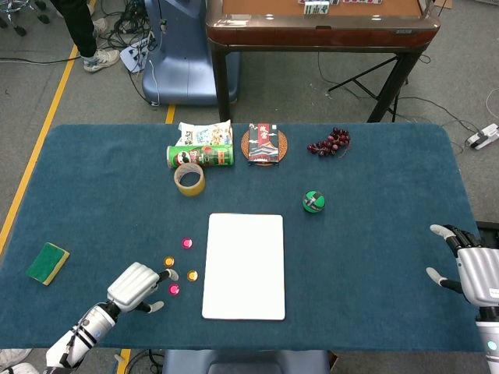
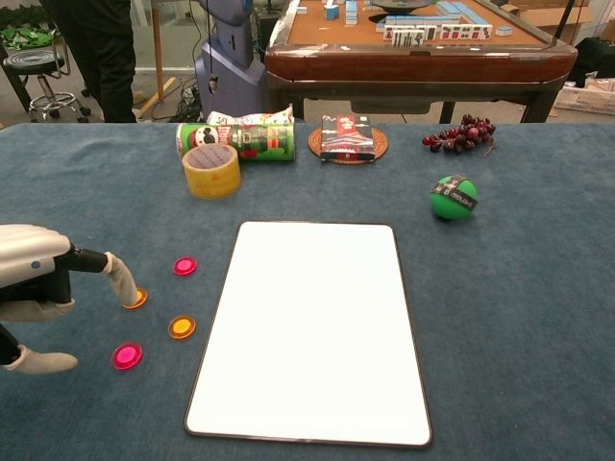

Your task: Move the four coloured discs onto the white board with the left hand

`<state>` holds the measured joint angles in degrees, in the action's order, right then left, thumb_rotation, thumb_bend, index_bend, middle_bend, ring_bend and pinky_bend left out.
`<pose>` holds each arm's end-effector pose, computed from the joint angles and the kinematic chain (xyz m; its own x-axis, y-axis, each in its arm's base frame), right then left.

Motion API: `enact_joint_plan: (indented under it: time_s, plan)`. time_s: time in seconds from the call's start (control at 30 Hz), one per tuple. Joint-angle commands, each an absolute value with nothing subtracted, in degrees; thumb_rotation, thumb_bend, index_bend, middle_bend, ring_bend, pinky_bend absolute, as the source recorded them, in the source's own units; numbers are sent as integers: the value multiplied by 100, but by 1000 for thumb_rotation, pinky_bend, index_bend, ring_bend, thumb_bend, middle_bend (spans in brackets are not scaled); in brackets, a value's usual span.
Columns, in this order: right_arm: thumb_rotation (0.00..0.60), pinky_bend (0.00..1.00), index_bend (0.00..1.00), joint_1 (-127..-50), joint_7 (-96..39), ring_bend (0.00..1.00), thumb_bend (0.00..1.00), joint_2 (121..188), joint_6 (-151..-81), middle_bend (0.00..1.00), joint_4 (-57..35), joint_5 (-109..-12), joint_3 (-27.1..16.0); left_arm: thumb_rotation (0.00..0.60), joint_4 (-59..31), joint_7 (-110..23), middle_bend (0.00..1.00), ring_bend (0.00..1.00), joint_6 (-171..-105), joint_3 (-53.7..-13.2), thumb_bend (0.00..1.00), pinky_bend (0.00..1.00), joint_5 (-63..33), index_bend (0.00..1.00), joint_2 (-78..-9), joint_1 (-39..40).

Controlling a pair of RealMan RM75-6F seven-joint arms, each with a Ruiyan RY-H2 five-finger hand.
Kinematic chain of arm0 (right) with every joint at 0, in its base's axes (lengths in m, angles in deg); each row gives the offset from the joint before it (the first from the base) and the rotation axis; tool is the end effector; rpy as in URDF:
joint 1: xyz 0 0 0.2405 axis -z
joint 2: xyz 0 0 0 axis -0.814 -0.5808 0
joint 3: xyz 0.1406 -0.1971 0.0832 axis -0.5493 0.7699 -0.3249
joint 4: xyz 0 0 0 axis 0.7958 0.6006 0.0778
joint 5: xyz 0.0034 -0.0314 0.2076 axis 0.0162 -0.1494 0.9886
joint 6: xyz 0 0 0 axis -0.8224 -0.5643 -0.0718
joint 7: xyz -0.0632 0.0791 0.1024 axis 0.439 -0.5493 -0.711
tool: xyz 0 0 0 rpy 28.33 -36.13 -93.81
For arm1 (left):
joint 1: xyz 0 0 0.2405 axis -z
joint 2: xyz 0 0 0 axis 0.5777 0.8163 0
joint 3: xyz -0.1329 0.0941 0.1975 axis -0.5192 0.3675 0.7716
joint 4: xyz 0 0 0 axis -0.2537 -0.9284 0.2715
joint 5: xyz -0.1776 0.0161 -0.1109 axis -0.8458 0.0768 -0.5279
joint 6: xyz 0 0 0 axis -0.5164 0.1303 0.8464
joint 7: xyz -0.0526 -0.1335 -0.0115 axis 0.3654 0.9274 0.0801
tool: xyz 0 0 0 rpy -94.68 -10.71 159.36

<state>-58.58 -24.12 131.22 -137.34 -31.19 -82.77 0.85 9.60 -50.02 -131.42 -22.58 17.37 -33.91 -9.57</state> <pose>-0.3096 -0.1803 0.1804 0.4655 0.0128 0.8850 -0.8850 0.0108 0.4654 -0.2157 0.2238 0.0249 0.5158 0.3735 0.7710 0.8011 -0.5292 -0.2796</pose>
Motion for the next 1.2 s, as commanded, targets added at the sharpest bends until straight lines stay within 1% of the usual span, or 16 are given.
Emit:
enact_joint_plan:
  time_s: [0.03,0.27,0.43,0.7,1.2]
  plan:
    - [600,479,248,-5858,-2411,286,0,13122,-13733,269,-3121,-8276,84,600,843,-5115,1000,1000,-13147,-2228,223,1000,1757,424,-3476,-925]
    - [600,479,248,-5863,-2383,286,0,13134,-13704,269,-3121,-8255,81,600,562,-5262,1000,1000,-13107,-2140,223,1000,1768,442,-3689,-870]
    - [600,479,248,-5868,-2368,286,0,13138,-13689,269,-3121,-8250,81,600,468,-5197,1000,1000,-13092,-2129,224,1000,1681,467,-3821,-850]
    - [600,479,248,-5870,-2343,286,0,13146,-13682,269,-3128,-8274,92,600,378,-5353,1000,1000,-13060,-2163,223,1000,1563,481,-4031,-781]
    - [600,479,248,-5899,-2295,286,0,13160,-13611,269,-3127,-8259,100,600,457,-5883,1000,1000,-12673,-2279,223,1000,874,497,-4142,-613]
